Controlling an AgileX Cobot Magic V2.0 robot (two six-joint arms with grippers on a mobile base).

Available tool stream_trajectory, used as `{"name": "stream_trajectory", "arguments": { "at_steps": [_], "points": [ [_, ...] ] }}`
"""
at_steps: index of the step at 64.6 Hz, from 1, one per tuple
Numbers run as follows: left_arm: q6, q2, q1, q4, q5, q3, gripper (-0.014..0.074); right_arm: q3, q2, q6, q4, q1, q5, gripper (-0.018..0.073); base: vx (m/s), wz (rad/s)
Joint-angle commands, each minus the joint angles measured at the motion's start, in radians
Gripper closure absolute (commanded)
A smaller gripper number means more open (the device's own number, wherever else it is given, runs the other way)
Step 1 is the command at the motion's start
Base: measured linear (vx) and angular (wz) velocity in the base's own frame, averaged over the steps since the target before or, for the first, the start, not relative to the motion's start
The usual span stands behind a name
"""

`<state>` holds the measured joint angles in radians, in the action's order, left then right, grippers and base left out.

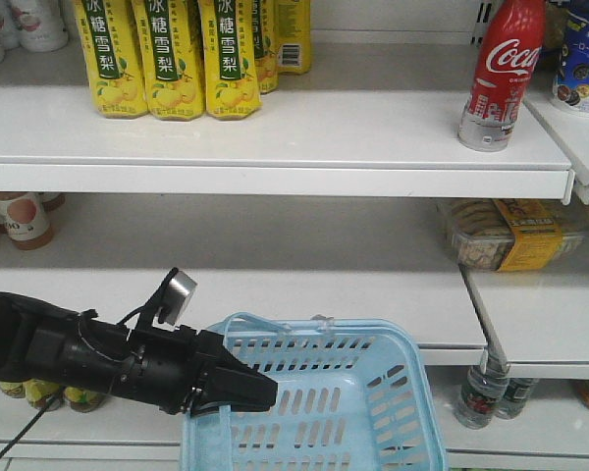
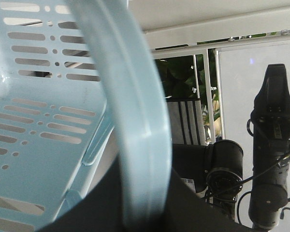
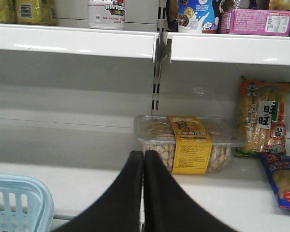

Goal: Place coke in basket with both arms
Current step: 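Approach the shelf with the red Coca-Cola bottle, basket held in left gripper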

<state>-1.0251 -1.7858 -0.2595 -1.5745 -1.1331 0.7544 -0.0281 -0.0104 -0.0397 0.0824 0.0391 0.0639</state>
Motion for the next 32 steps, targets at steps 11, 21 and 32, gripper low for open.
{"name": "stream_trajectory", "arguments": {
  "at_steps": [11,21,32],
  "points": [
    [-0.01,0.05,-0.003,-0.068,-0.089,0.019,0.0602,-0.011,-0.018,0.004,0.007,-0.007,-0.071,0.0568,0.04,0.01],
    [-0.01,0.05,-0.003,-0.068,-0.089,0.019,0.0602,-0.011,-0.018,0.004,0.007,-0.007,-0.071,0.0568,0.04,0.0],
    [-0.01,0.05,-0.003,-0.068,-0.089,0.019,0.0602,-0.011,-0.018,0.004,0.007,-0.007,-0.071,0.0568,0.03,0.0]
  ]
}}
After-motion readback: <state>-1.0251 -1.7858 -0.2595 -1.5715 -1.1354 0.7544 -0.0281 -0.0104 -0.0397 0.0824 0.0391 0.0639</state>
